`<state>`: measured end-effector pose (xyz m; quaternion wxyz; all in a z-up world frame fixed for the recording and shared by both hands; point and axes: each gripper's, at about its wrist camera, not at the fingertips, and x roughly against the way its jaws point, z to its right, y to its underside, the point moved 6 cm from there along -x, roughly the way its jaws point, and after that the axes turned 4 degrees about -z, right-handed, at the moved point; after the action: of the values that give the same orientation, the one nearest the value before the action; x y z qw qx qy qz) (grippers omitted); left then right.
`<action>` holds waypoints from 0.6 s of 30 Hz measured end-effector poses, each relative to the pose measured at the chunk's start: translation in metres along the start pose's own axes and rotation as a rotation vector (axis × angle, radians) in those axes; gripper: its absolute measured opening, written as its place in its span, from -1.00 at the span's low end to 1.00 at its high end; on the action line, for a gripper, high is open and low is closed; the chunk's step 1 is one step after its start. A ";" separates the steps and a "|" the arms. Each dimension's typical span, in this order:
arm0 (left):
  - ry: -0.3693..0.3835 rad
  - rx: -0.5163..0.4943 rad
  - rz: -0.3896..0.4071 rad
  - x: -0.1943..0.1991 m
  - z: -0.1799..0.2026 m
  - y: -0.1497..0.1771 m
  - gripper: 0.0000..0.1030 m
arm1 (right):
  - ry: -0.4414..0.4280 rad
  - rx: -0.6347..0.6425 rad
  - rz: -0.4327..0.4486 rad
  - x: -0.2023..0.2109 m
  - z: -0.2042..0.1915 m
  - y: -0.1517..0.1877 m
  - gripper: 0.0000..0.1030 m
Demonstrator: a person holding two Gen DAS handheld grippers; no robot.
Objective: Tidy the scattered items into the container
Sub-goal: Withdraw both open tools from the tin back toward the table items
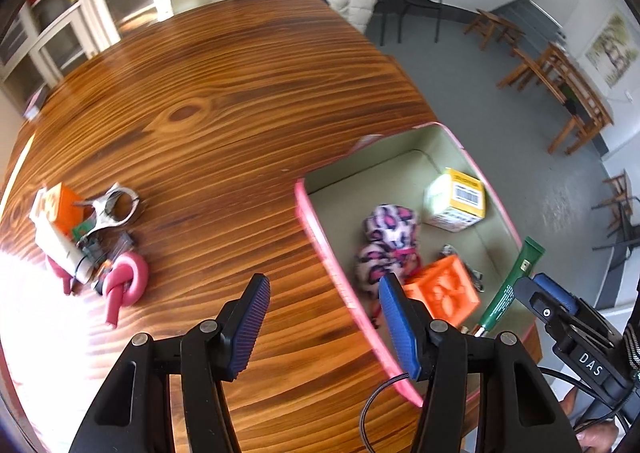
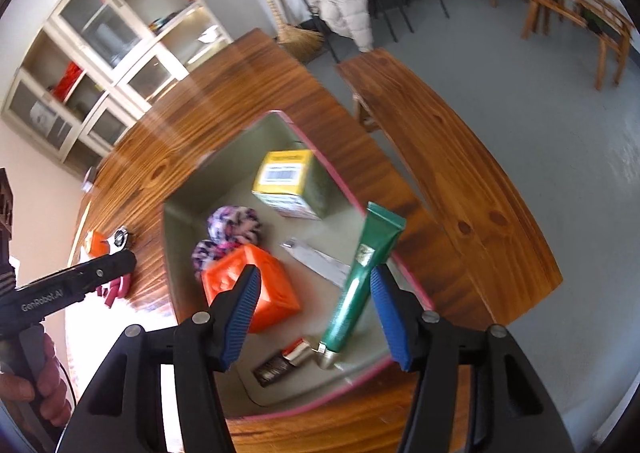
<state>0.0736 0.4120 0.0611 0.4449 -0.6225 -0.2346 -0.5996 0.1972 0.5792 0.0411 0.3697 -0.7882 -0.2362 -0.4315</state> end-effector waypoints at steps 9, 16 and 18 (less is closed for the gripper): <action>-0.021 0.083 -0.006 0.002 -0.041 0.012 0.14 | -0.032 0.047 -0.061 -0.022 -0.028 0.001 0.24; -0.032 0.132 -0.022 0.002 -0.072 0.023 0.14 | -0.027 0.077 -0.058 -0.023 -0.053 0.003 0.25; -0.034 0.144 -0.024 0.003 -0.081 0.026 0.14 | -0.027 0.098 -0.052 -0.022 -0.065 0.004 0.25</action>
<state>0.0521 0.3309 0.0476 0.4774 -0.5961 -0.2920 -0.5758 0.1557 0.5245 0.0439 0.3932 -0.7686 -0.2825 -0.4182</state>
